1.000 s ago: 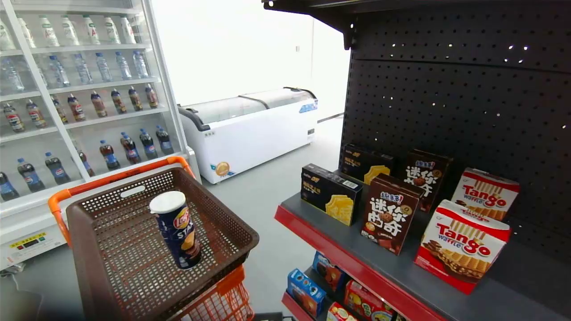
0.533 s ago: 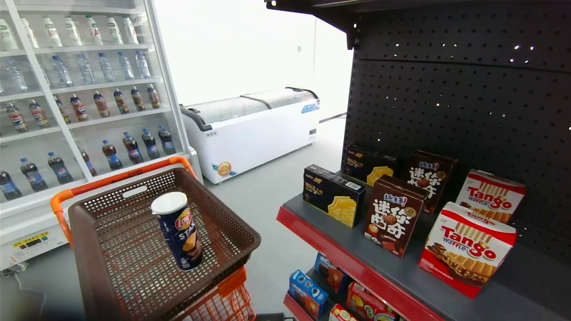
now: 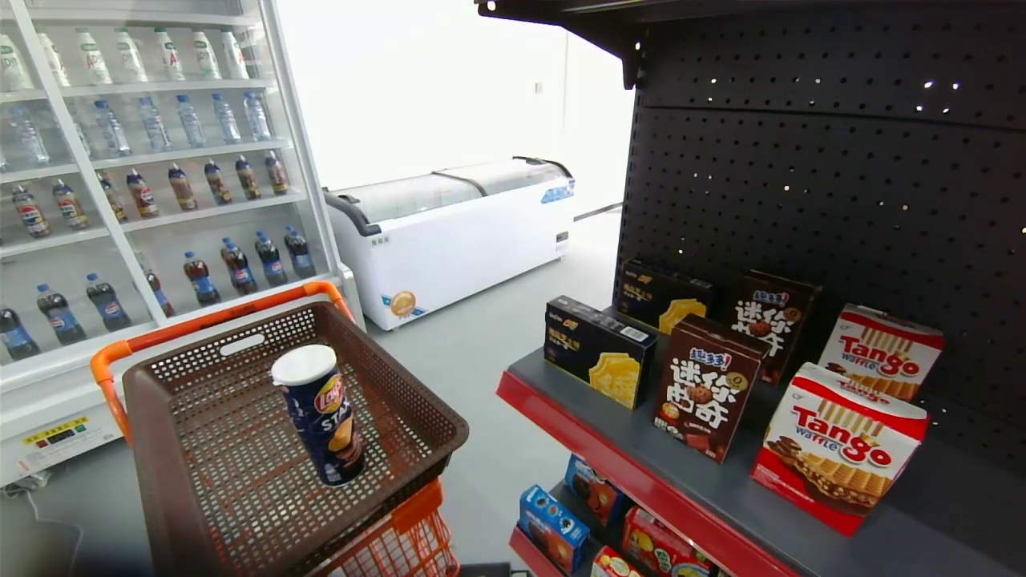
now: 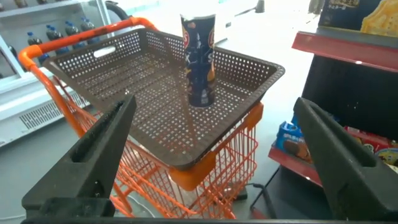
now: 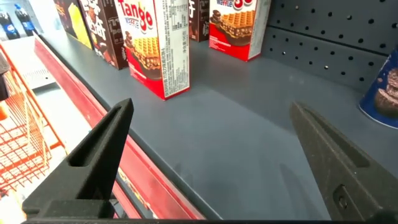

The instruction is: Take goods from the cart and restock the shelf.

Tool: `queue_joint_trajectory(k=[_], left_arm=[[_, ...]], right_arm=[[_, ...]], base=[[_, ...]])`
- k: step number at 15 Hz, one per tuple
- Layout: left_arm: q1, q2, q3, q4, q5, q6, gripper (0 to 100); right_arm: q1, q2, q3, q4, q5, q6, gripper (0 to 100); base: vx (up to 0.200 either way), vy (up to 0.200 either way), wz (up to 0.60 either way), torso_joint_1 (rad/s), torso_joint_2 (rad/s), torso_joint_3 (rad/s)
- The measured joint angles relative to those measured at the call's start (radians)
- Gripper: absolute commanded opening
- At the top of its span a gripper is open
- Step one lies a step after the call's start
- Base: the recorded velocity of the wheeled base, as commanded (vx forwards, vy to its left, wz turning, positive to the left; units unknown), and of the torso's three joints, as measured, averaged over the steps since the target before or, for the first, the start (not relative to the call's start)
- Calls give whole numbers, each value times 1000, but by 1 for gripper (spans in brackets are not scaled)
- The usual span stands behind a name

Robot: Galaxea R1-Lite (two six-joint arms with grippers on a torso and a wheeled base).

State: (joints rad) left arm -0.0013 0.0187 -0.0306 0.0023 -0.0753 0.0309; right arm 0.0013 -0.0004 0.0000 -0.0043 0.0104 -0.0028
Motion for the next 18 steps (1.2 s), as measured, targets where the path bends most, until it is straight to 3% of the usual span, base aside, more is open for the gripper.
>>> queue_joint_trajectory(k=[4, 6, 8, 9, 12, 15, 18], left_arm=[[2, 250, -139, -11, -35, 10, 100], [55, 429, -209, -16, -99, 13, 100], [105, 594, -266, -31, -142, 40, 100], [131, 669, -290, -40, -153, 62, 100], [179, 866, -357, -75, -162, 80, 100], [196, 1072, -426, -182, -163, 85, 100], [197, 1276, -463, -359, -161, 87, 100]], right_arm=[[0, 0, 0, 0, 0, 0, 100], [0, 0, 0, 0, 0, 0, 100], [0, 0, 0, 0, 0, 0, 100], [0, 0, 0, 0, 0, 0, 100], [0, 0, 0, 0, 0, 0, 100], [0, 0, 0, 0, 0, 0, 100], [0, 0, 0, 0, 0, 0, 100]], base=[[0, 0, 0, 0, 0, 0], [0, 0, 0, 0, 0, 0], [0, 0, 0, 0, 0, 0], [0, 0, 0, 0, 0, 0], [0, 0, 0, 0, 0, 0], [0, 0, 0, 0, 0, 0], [0, 0, 0, 0, 0, 0]])
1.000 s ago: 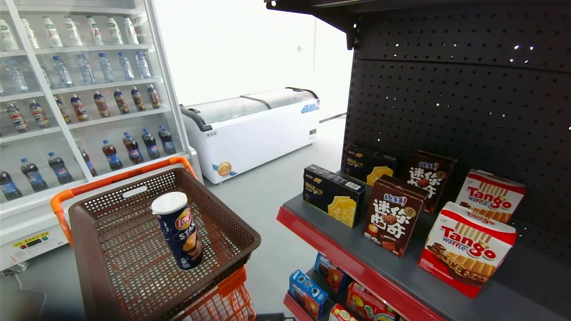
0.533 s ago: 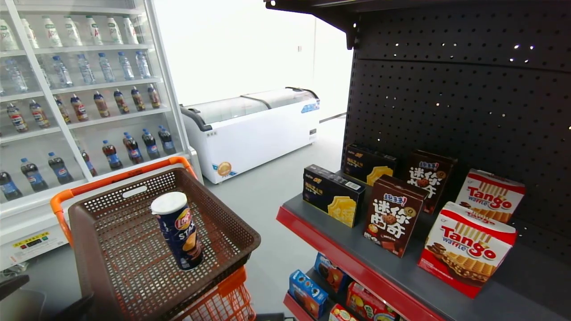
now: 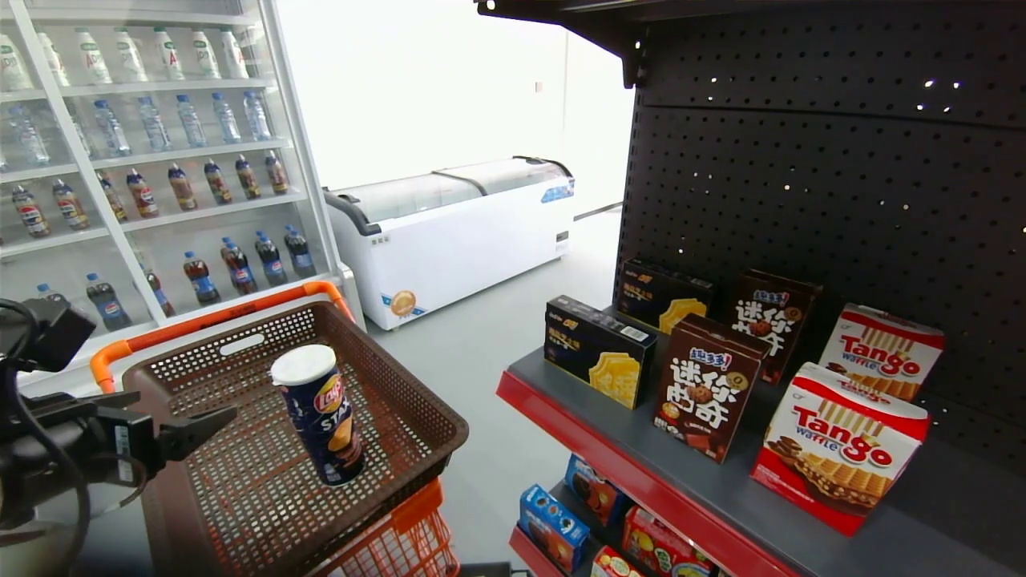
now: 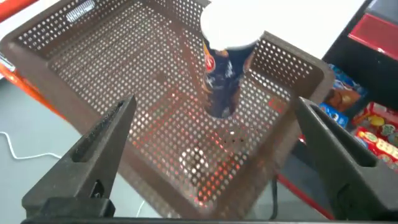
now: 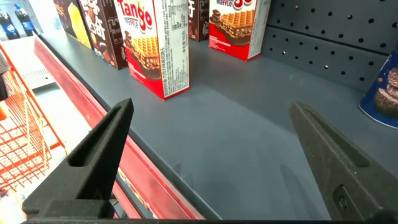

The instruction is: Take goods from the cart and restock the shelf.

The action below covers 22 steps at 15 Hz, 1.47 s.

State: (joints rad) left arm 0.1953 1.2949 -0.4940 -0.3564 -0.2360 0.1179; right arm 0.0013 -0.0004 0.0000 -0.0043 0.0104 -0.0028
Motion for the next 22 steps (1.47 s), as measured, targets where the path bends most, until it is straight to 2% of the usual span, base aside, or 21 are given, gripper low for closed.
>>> queue_joint_trajectory(k=[2, 4, 6, 9, 14, 17, 22], left_arm=[[-17, 110, -12, -93, 28, 0, 100], [-59, 211, -19, -146, 84, 0, 100], [-94, 286, -28, -179, 108, -1, 100], [-114, 375, -49, -225, 111, -4, 100], [-148, 579, -61, -494, 112, -4, 100], [-177, 680, -68, -592, 112, -5, 100], [-195, 821, -91, -779, 113, -8, 100]], right_arm=[[0, 0, 0, 0, 0, 0, 100], [0, 0, 0, 0, 0, 0, 100], [0, 0, 0, 0, 0, 0, 100], [0, 0, 0, 0, 0, 0, 100], [0, 0, 0, 0, 0, 0, 100], [0, 0, 0, 0, 0, 0, 100], [0, 0, 0, 0, 0, 0, 100]], base=[[0, 0, 0, 0, 0, 0], [0, 0, 0, 0, 0, 0], [0, 0, 0, 0, 0, 0], [0, 0, 0, 0, 0, 0], [0, 0, 0, 0, 0, 0], [0, 0, 0, 0, 0, 0], [0, 0, 0, 0, 0, 0]])
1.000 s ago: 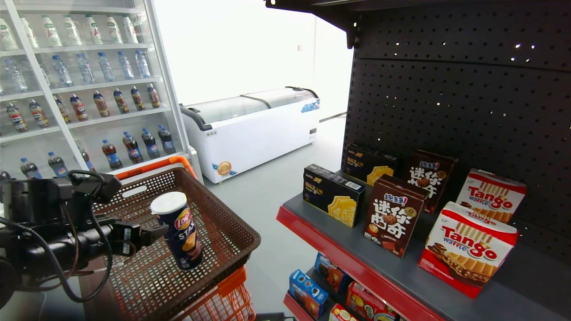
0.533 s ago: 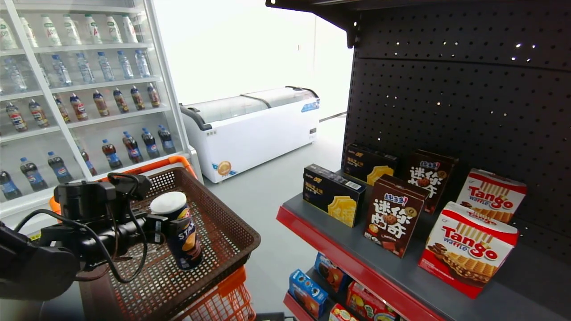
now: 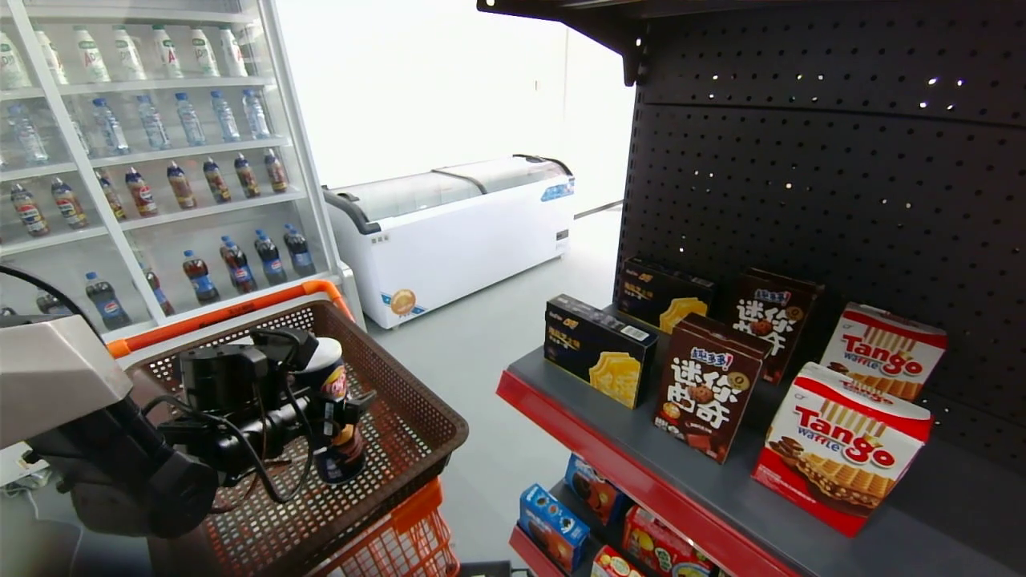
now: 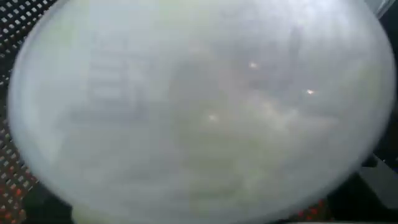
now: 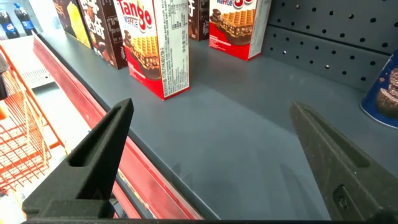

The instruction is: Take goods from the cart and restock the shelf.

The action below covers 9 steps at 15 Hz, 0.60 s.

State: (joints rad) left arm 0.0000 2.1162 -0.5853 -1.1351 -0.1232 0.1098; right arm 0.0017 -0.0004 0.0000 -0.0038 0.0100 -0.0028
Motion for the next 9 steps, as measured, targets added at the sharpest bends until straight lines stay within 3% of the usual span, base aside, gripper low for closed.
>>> queue_joint_trajectory(k=[4, 5, 9], left_arm=[[-2, 50, -10, -27, 0, 0, 100], [-2, 54, -13, -35, 0, -1, 0], [-5, 61, -36, -24, 4, 12, 0]], right_arm=[[-1, 0, 0, 0, 0, 0, 100], [-1, 0, 0, 0, 0, 0, 100], [0, 0, 0, 0, 0, 0, 100]], base=[[0, 0, 0, 0, 0, 0], [0, 0, 0, 0, 0, 0], [0, 0, 0, 0, 0, 0]])
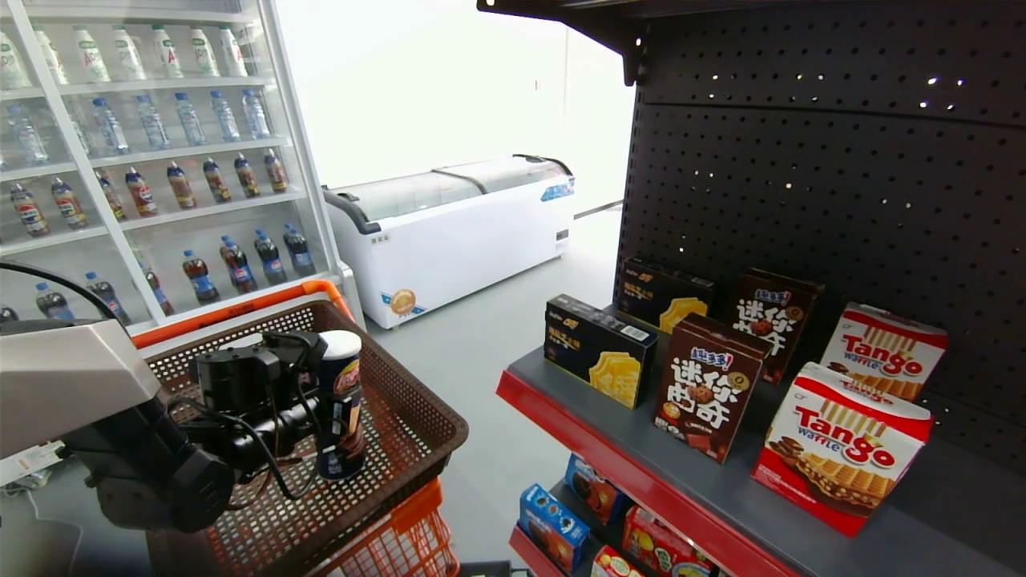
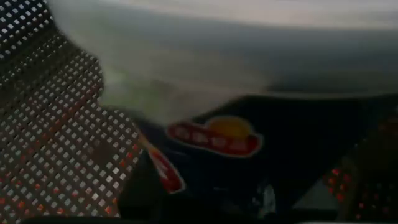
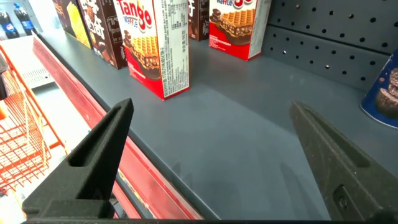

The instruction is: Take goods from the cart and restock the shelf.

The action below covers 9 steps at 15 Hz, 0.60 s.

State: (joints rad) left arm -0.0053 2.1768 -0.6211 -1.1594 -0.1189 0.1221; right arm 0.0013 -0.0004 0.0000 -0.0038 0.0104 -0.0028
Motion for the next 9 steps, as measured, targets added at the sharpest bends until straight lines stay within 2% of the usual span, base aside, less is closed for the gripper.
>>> queue_joint_trajectory(k=[3, 6, 9], left_arm=[[-28, -13, -5, 19, 1, 54, 0], [-90, -67, -59, 47, -31, 56, 0], [-144, -150, -111, 185, -54, 51, 0]], right_arm=[[0, 0, 0, 0, 0, 0, 100], [0, 0, 0, 0, 0, 0, 100], [0, 0, 0, 0, 0, 0, 100]], base=[[0, 0, 0, 0, 0, 0], [0, 0, 0, 0, 0, 0], [0, 0, 0, 0, 0, 0]])
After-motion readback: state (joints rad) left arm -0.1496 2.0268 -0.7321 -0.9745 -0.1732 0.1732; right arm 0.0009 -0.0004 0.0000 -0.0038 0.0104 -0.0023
